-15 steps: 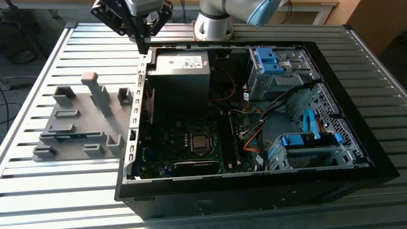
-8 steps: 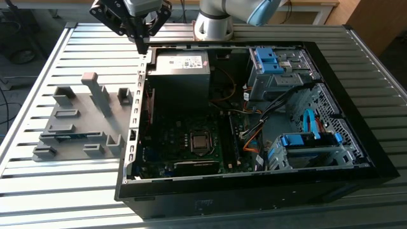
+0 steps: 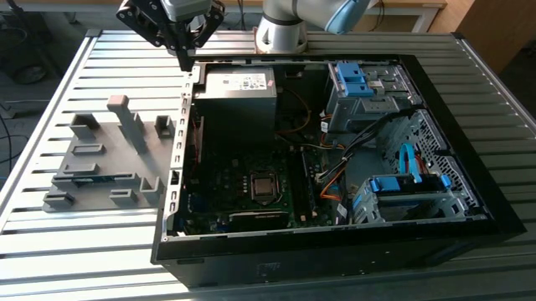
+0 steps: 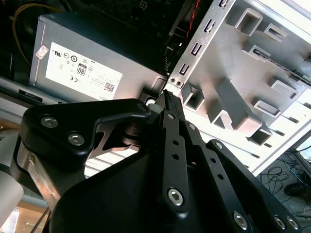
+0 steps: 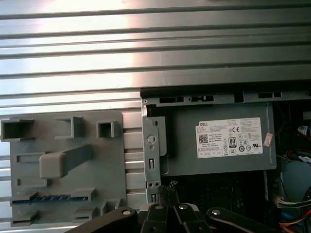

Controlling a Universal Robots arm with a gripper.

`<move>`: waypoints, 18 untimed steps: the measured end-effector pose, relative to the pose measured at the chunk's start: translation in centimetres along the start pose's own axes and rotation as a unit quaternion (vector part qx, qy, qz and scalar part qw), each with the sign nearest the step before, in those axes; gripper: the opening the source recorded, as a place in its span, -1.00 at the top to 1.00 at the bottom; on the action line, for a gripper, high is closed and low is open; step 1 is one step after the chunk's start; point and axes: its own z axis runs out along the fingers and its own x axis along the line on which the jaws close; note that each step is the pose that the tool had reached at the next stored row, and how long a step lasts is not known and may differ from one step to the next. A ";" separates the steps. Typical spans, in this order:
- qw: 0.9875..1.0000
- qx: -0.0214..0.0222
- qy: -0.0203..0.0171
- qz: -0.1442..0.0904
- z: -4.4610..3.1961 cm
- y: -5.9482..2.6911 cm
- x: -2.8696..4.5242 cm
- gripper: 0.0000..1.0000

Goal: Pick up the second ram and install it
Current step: 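Reach for the second ram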

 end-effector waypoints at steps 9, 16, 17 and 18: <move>1.000 0.000 0.000 0.000 0.01 -0.02 0.27 0.79; 1.000 0.000 0.000 0.000 0.01 -0.03 0.45 0.79; 1.000 0.000 0.000 0.000 0.01 -0.04 0.47 0.79; 1.000 0.000 0.000 0.000 0.01 -0.04 0.50 0.79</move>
